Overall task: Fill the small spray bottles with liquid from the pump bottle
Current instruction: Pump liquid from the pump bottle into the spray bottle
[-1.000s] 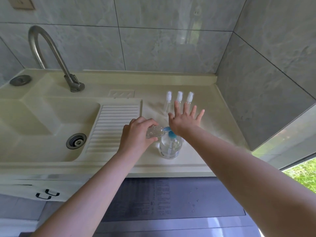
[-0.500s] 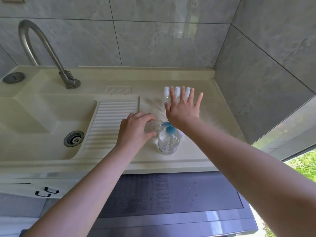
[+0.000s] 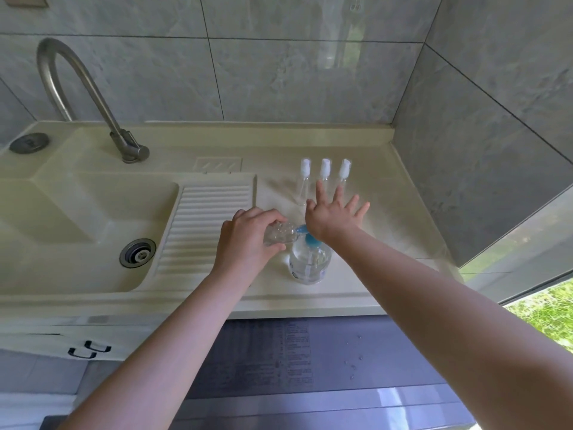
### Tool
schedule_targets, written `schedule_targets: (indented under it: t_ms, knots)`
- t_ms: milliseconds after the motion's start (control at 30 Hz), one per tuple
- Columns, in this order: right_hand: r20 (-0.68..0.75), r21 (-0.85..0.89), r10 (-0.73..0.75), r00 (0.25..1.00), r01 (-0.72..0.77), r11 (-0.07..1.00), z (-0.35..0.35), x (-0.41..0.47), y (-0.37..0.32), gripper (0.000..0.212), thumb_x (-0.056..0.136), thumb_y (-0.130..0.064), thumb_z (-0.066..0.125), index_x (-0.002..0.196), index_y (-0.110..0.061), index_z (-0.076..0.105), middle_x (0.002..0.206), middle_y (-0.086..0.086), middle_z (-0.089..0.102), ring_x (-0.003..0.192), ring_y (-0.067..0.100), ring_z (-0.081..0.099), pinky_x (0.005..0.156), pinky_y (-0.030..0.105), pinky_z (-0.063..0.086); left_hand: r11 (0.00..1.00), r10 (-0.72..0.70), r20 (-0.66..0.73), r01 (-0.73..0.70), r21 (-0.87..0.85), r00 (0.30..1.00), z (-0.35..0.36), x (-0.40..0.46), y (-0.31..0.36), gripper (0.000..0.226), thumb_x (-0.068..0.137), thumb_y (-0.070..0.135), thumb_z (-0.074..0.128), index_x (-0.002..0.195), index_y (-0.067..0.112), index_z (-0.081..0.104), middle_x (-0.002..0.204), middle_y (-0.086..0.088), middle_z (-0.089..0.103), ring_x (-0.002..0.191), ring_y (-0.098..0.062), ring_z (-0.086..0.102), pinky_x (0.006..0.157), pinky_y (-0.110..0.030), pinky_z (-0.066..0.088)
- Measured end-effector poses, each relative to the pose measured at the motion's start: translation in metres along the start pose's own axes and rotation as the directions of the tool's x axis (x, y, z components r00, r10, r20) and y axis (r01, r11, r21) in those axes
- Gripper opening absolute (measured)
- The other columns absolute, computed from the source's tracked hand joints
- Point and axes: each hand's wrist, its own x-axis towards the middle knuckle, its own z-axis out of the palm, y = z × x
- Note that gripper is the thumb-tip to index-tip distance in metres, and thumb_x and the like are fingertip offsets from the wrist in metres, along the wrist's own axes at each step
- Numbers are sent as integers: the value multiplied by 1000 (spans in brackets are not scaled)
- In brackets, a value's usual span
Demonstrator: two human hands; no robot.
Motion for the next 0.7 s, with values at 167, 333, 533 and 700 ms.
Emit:
schedule_targets:
  t_ms: [167,333,533,700]
  knots:
    - [-57,-61,-9,998,6,998,-5,3,2,62,102,-56,7,156,-35,-13,166,10,-13,148,51,-8,116,65,-12,1000,5,18,-4,-6,1000,1,0,1,44,72,31,84,111,37,65,100,15,61,99,-16,53,87,-37,45]
    - [-37,2,-22,999,23,1000,2,0,3,60,102,-53,7,157,-36,-9,167,9,-9,151,43,-10,116,64,-13,1000,-3,7,3,-2,1000,0,1,1,44,71,31,85,111,36,66,102,14,63,101,-17,55,88,-38,45]
    - [-90,-106,-62,994,53,993,-8,4,4,65,100,-60,4,156,-33,-13,166,9,-14,150,39,-16,116,64,-14,1000,-5,9,5,-9,1000,-2,0,-1,44,72,31,84,111,37,66,102,14,63,102,-17,55,89,-38,44]
    - [-39,-28,-18,999,17,999,1,3,1,62,101,-55,7,157,-35,-9,167,9,-10,151,39,-13,116,64,-13,1000,-7,18,7,-6,1000,-3,2,0,44,72,31,84,112,37,66,101,15,62,102,-16,54,89,-37,43]
